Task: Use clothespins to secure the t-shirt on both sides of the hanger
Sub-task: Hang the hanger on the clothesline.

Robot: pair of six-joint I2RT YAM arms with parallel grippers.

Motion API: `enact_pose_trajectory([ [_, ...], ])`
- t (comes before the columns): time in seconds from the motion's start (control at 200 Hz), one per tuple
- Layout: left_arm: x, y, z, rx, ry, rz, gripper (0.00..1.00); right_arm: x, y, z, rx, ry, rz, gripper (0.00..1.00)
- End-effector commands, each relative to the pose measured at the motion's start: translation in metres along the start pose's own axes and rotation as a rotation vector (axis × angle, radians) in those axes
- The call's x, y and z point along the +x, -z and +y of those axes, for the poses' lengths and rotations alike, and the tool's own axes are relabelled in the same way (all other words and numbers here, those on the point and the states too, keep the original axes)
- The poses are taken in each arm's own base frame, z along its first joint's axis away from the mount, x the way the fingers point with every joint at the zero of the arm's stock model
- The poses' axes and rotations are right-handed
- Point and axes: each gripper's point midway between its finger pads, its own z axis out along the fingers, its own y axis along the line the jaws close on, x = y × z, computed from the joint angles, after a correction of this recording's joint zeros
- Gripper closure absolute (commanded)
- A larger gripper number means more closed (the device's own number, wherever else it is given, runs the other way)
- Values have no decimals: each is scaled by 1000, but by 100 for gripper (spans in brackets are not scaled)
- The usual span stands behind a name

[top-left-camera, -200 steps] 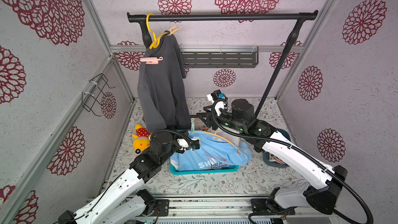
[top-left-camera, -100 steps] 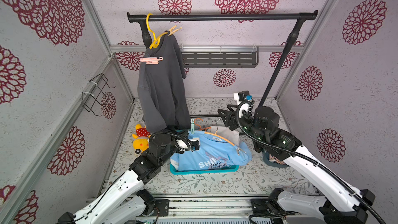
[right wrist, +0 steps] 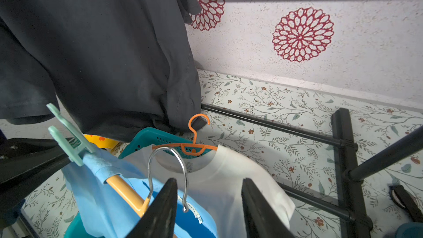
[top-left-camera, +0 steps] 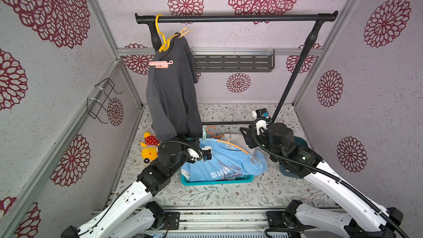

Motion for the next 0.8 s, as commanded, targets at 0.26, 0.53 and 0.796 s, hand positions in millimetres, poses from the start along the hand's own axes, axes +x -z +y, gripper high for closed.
enact_pose_trajectory([
  [0.26, 2, 7, 26, -73, -35, 37, 100, -18, -16, 13, 2, -55, -29, 58],
  [0.53, 2, 10, 27, -76, -49, 45, 100, -18, -31, 10, 74, -9, -17, 62],
  [0.796, 1, 15, 26, -71, -65, 56, 100, -16, -41, 18, 85, 39, -17, 67],
])
